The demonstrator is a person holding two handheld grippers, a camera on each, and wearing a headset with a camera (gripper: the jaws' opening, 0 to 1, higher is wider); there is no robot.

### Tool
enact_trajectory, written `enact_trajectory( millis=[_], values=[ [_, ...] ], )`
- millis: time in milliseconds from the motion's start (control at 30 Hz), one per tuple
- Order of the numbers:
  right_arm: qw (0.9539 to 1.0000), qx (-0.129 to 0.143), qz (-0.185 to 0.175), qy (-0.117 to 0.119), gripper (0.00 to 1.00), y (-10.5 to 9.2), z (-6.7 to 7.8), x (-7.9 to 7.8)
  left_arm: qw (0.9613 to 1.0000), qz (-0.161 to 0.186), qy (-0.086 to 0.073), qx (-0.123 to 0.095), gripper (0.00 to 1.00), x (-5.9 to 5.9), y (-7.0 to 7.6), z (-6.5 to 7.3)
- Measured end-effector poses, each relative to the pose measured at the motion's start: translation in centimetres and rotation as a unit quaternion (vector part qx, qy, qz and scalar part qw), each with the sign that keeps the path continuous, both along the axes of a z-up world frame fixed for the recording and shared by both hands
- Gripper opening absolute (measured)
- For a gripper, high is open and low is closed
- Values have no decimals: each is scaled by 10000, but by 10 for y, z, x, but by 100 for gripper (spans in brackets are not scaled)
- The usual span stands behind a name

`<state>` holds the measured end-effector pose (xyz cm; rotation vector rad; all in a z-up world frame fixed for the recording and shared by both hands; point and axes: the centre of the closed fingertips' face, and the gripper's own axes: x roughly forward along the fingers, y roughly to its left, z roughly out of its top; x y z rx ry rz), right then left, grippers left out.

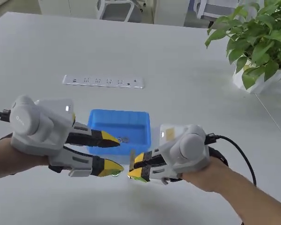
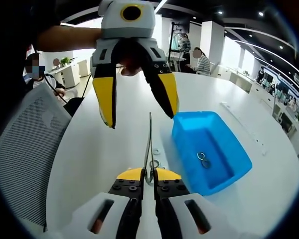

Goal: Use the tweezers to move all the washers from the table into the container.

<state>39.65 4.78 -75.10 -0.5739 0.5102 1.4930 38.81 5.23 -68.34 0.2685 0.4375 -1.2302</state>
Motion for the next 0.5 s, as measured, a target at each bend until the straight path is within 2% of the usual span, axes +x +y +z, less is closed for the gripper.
enact_trajectory(
  millis=[100,367,500],
  values=[
    [10000,30,-11,-27,8,0,7,2,9998,140,7,-129,43,-1,3,3],
    [9999,106,1,-10,8,-1,21,2,9990,380,55,-241,52,-4,8,7],
    [9999,114,28,-4,8,0,25,2,9985,457,-2,-309,54,-5,10,10]
  ],
)
